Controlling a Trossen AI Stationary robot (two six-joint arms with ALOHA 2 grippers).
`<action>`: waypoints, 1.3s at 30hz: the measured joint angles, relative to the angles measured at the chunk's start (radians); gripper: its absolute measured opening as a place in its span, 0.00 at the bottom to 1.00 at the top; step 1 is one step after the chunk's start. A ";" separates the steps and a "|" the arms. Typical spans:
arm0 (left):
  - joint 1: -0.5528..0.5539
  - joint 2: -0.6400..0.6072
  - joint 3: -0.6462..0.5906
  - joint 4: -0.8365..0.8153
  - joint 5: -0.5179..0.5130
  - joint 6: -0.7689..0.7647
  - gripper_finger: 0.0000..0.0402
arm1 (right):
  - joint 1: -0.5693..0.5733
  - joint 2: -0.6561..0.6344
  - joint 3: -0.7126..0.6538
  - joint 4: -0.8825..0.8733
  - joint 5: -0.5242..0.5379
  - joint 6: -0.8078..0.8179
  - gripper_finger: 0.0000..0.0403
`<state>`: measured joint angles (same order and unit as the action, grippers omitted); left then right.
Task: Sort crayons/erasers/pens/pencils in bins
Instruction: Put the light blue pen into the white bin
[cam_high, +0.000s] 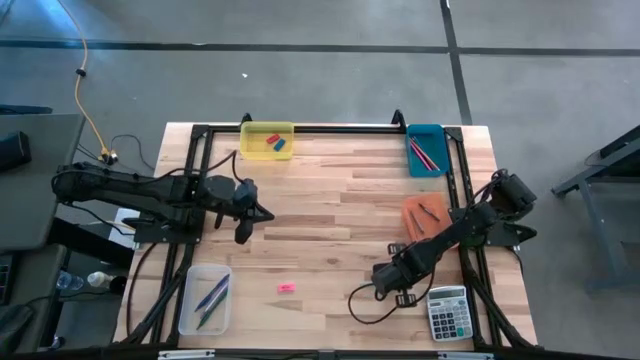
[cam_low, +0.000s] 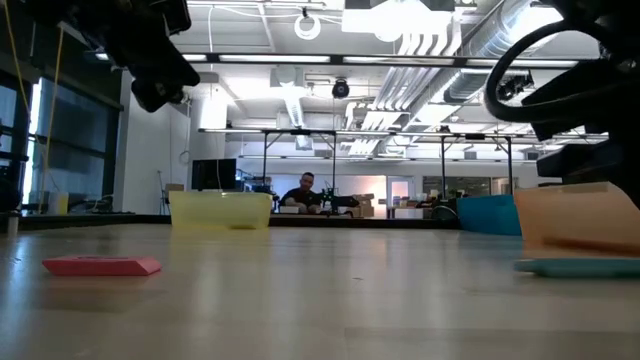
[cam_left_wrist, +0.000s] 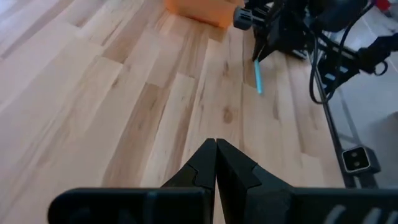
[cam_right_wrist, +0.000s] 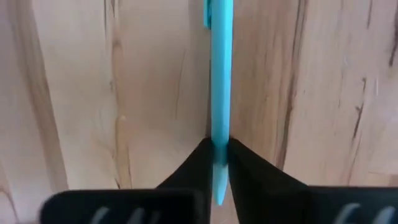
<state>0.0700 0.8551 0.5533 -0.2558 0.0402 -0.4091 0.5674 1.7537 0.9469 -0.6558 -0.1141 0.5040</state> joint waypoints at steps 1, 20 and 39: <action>0.000 0.000 0.000 0.002 -0.004 -0.007 0.00 | 0.000 -0.007 0.000 0.000 -0.001 0.015 0.05; 0.005 -0.032 -0.001 0.251 -0.020 -0.122 0.00 | -0.036 -0.287 -0.003 0.174 0.121 0.419 0.01; 0.044 0.047 0.000 0.676 0.090 -0.396 0.28 | -0.294 -0.437 -0.001 0.834 0.413 0.225 0.01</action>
<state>0.1139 0.9025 0.5529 0.4205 0.1301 -0.8054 0.2735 1.3167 0.9455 0.1781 0.2991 0.7288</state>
